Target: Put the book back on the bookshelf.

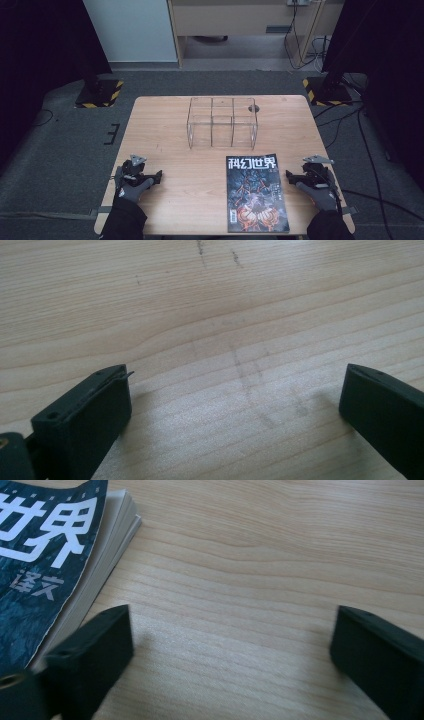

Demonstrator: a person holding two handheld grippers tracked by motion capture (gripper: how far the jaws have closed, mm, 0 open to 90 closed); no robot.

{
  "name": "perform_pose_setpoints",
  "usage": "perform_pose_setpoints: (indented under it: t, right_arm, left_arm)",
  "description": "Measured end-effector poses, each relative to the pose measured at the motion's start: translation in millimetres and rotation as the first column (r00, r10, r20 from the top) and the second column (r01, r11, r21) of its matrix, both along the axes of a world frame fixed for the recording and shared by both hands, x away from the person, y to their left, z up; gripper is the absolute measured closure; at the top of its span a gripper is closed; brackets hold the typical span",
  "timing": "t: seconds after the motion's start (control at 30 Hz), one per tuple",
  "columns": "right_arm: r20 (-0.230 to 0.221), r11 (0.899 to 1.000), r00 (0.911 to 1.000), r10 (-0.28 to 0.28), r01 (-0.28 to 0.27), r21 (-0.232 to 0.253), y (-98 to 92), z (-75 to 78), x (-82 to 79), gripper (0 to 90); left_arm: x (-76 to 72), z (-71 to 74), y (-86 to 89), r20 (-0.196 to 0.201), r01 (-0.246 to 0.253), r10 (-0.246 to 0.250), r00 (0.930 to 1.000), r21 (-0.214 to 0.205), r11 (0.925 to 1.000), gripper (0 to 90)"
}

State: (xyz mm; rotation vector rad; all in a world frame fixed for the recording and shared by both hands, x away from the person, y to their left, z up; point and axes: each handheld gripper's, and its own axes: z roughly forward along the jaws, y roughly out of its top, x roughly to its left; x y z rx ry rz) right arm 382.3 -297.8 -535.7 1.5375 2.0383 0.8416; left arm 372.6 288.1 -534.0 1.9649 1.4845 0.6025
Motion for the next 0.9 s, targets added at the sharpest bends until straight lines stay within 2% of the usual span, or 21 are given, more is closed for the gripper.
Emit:
perform_pose_setpoints:
  t: [0.07,0.1,0.13,0.17,0.2,0.23,0.27,0.3,0.53,0.57,0.67,0.9]
  right_arm:
    - [0.009,0.999,0.9998,-0.018,0.017,0.027,-3.9,4.4,-1.4,12.6]
    - [0.009,0.999,0.9998,-0.018,0.017,0.027,-3.9,4.4,-1.4,12.6]
    - [0.063,0.999,0.9975,-0.033,0.03,0.044,-5.4,12.6,-3.5,14.2]
    - [0.063,0.999,0.9975,-0.033,0.03,0.044,-5.4,12.6,-3.5,14.2]
    - [0.108,0.996,0.9935,-0.035,0.026,0.087,-6.4,20.5,-5.2,14.6]
    - [0.108,0.996,0.9935,-0.035,0.026,0.087,-6.4,20.5,-5.2,14.6]
    - [0.122,0.994,0.992,-0.03,0.017,0.106,-5.5,25.0,-6.8,14.4]
    - [0.116,0.994,0.993,-0.024,0.011,0.111,-4.7,26.3,-7.4,14.0]
    - [0.124,0.992,0.9923,0.007,-0.023,0.128,-1.0,34.5,-8.8,14.0]
    - [0.135,0.99,0.9908,0.012,-0.03,0.139,-0.6,38.6,-9.6,14.6]
    - [0.153,0.987,0.988,0.024,-0.048,0.151,-0.3,44.7,-10.4,15.2]
    - [0.162,0.981,0.9859,0.042,-0.071,0.179,2.7,52.2,-11.5,15.5]
  left_arm:
    - [-2.4,3.7,2.4,0.006,-0.02,0.02,0.9998,-0.025,0.9995,14.4]
    - [-2.4,3.7,2.4,0.006,-0.02,0.02,0.9998,-0.025,0.9995,15.7]
    - [-3.5,5.7,3.3,0.017,-0.026,0.027,0.9995,-0.042,0.9988,17.2]
    - [-4.7,8.3,3.9,0.03,-0.027,0.029,0.9991,-0.061,0.9978,17.2]
    - [-6.8,13.4,4.3,0.049,-0.034,0.04,0.998,-0.113,0.993,18.2]
    - [-6.8,13.4,4.3,0.049,-0.034,0.04,0.998,-0.113,0.993,18.4]
    - [-9.4,18.5,3.3,0.066,-0.038,0.048,0.9967,-0.15,0.9879,19.3]
    - [-10.8,20.5,2.5,0.068,-0.041,0.053,0.9963,-0.162,0.986,19.6]
    - [-17.5,30.0,-4.5,0.094,-0.031,0.046,0.9945,-0.149,0.9883,21.9]
    - [-19.3,34.1,-7.8,0.105,-0.021,0.041,0.9936,-0.179,0.9837,22.2]
    - [-23.3,39.9,-13.9,0.127,-0.011,0.035,0.9913,-0.185,0.9826,22.7]
    - [-28.6,49.4,-27.6,0.168,0.03,0.005,0.9858,-0.202,0.9789,23.0]
